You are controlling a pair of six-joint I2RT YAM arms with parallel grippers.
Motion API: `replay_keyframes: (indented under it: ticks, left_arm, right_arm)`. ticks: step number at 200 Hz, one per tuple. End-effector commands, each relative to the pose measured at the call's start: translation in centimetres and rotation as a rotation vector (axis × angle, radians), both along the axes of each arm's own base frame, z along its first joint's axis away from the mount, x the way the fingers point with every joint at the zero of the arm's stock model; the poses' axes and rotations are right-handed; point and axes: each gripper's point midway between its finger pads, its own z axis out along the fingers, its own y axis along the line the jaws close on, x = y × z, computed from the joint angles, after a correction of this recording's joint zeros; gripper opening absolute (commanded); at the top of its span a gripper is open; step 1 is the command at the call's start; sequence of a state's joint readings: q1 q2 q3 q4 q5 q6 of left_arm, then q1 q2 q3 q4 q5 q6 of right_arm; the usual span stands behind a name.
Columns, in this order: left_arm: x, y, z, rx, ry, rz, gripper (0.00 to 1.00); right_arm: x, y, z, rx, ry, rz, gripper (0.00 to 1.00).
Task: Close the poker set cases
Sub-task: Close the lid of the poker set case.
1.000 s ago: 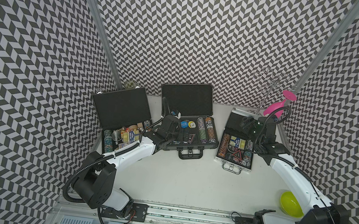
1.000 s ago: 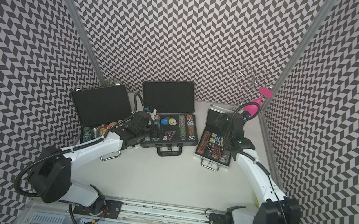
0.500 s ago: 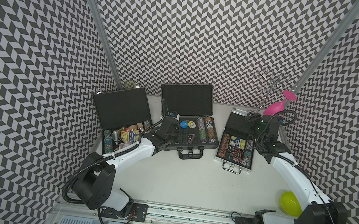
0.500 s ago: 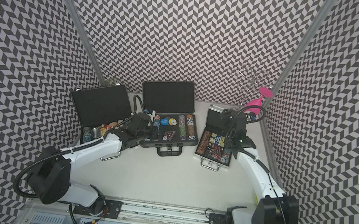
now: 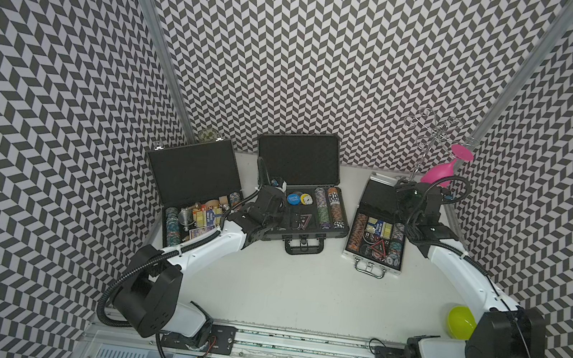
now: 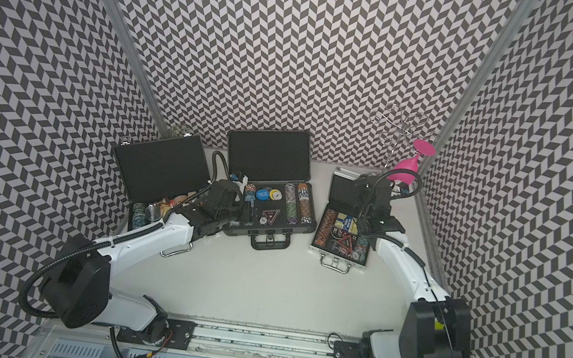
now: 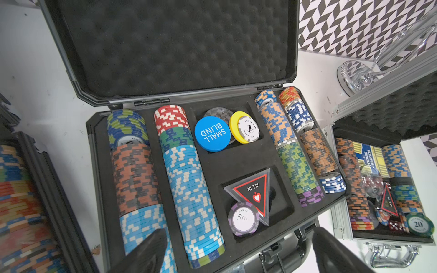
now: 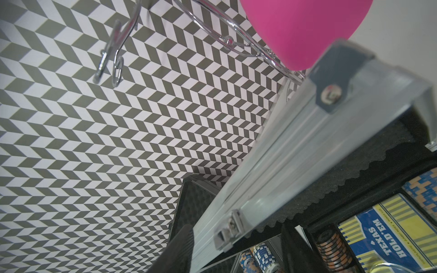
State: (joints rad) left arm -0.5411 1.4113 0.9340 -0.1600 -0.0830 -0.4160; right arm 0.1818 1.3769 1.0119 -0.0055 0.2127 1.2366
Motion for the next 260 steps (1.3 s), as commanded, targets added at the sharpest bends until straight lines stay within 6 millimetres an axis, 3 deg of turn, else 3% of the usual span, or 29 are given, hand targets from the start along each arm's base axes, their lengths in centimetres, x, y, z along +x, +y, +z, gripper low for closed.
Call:
replay_keyframes:
  ticks: [1,105,189,260]
  left_arm:
    - [0.0,0.6,1.4,0.008,-0.032,0.021,0.98]
    - [0.0,1.2,1.6,0.019,-0.042,0.046,0.98]
    - [-0.2,1.6,1.6,0.021,-0.044,0.065,0.98]
    - [0.0,1.3,1.7,-0.012,-0.041,0.073,0.98]
  right_arm:
    - [0.7,-0.5,0.8,0.030,-0.051,-0.037,0.56]
    - [0.1,-1.1,-0.7,0.024,-0.056,-0.062,0.29]
    - [-2.1,-0.9,-2.2,0.013,-0.024,-0.021,0.27]
    - [-5.3,-0.9,-4.9,-0.027,0.044,0.020,0.34]
